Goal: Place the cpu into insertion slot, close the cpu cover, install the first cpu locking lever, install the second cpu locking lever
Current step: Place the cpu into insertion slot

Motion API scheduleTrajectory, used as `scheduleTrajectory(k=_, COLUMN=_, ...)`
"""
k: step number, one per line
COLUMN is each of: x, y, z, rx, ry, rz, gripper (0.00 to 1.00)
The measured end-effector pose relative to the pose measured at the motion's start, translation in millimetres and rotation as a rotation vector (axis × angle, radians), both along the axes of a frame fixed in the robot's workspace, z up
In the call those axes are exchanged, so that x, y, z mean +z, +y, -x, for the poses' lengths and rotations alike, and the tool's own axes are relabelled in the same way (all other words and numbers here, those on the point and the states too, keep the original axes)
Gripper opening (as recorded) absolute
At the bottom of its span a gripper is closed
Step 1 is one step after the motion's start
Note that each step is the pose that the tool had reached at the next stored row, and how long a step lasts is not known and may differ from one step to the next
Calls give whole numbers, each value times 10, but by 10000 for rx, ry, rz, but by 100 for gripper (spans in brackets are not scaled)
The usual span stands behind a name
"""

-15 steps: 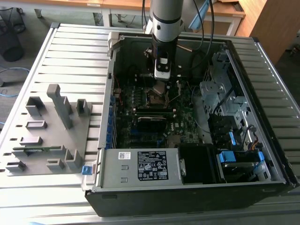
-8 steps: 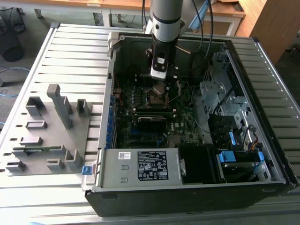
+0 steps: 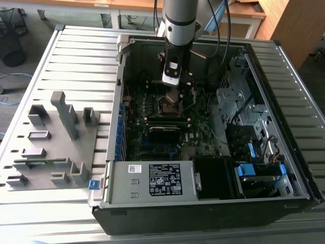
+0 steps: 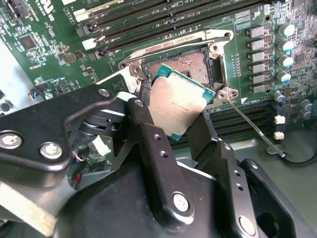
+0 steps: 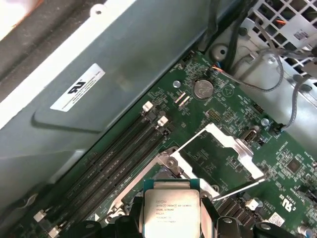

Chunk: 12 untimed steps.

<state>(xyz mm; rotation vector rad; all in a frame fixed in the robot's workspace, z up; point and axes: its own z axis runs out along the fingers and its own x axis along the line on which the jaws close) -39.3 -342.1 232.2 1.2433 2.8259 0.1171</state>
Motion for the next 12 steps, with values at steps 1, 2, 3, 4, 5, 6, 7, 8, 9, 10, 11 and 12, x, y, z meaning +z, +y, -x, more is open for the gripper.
scheduleTrajectory(k=1, x=0, y=0, z=0, rx=-173, ry=0, rz=-1, gripper=54)
scheduleTrajectory(k=2, x=-1, y=0, z=0, rx=-351, ry=0, rz=0, gripper=54)
scheduleTrajectory(k=3, x=0, y=0, z=0, rx=-531, ry=1, rz=1, gripper=54)
scheduleTrajectory(k=4, x=-1, y=0, z=0, rx=-710, ry=1, rz=1, gripper=54)
scheduleTrajectory(k=5, x=-1, y=0, z=0, rx=-879, ry=1, rz=1, gripper=54)
scheduleTrajectory(k=6, x=-1, y=0, z=0, rx=-928, ry=1, rz=1, gripper=54)
scheduleTrajectory(k=7, x=-1, y=0, z=0, rx=-930, ry=1, rz=1, gripper=54)
scheduleTrajectory(k=8, x=-1, y=0, z=0, rx=-933, ry=1, rz=2, gripper=54)
scheduleTrajectory(k=9, x=-1, y=0, z=0, rx=-934, ry=1, rz=1, gripper=54)
scheduleTrajectory(k=10, x=-1, y=0, z=0, rx=-936, ry=1, rz=1, gripper=54)
scheduleTrajectory(k=11, x=-1, y=0, z=0, rx=-953, ry=0, rz=2, gripper=54)
scheduleTrajectory(k=12, x=-2, y=0, z=0, rx=-1026, ry=0, rz=1, gripper=54)
